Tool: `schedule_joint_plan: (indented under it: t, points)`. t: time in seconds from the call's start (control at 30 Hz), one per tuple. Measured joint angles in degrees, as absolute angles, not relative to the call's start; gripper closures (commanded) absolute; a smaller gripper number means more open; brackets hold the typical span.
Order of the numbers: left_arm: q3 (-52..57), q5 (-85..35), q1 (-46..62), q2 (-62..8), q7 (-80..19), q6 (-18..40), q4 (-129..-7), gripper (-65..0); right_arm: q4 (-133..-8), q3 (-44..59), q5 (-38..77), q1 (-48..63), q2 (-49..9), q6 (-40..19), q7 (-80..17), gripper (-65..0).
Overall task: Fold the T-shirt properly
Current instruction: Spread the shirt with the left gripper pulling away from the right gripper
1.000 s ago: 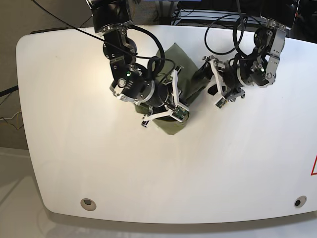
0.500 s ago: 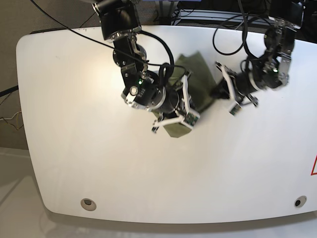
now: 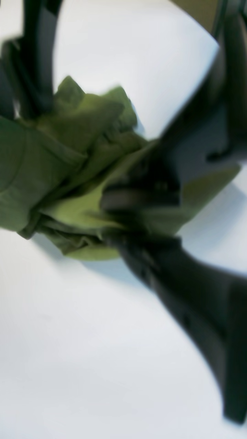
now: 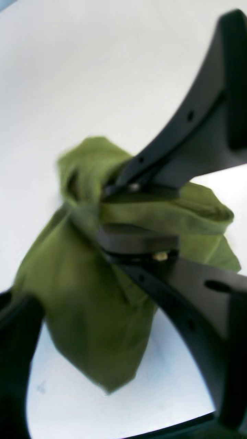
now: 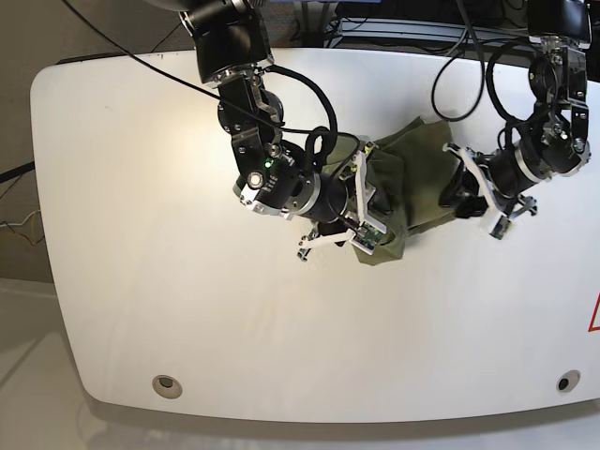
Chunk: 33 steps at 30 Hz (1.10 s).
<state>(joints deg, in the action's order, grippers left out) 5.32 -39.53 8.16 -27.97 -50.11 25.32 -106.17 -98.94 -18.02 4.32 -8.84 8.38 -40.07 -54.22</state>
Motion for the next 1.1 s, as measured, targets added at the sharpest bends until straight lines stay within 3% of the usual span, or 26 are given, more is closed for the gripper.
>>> schedule_joint_plan:
  t: [0.37, 0.43, 0.63, 0.7, 0.77, 1.1]
  points:
    - [10.31, -38.68, 8.62, -28.05, -50.68, 25.47, -104.44, -43.5, -99.7, -20.29, 3.66, -7.31, 7.88, -40.05, -54.11, -24.8]
    - [10.13, -38.61, 8.58, -27.73, -49.65, 25.71, -103.94, -42.5, -99.57, -21.32, 2.92, -7.92, 7.53, -40.1, -54.19, -24.4]
    - [9.23, -38.46, 7.79, -26.65, -45.56, 26.41, -101.19, -31.7, -97.69, -21.76, -0.36, -10.02, 7.29, -40.07, -54.35, -22.3]
    - [9.06, -38.17, 7.86, -26.35, -43.94, 26.63, -100.25, -22.4, -96.49, -21.74, -0.95, -10.68, 7.31, -40.07, -54.65, -21.9]
    - [8.71, -37.89, 7.79, -25.85, -43.53, 26.7, -99.13, -18.7, -94.04, -21.39, -1.3, -11.77, 7.35, -40.14, -54.81, -22.0]
    - [8.51, -36.45, 11.42, -21.52, -44.58, 27.0, -98.83, -10.6, -89.03, -20.91, -1.41, -13.32, 6.96, -38.57, -55.68, -22.7]
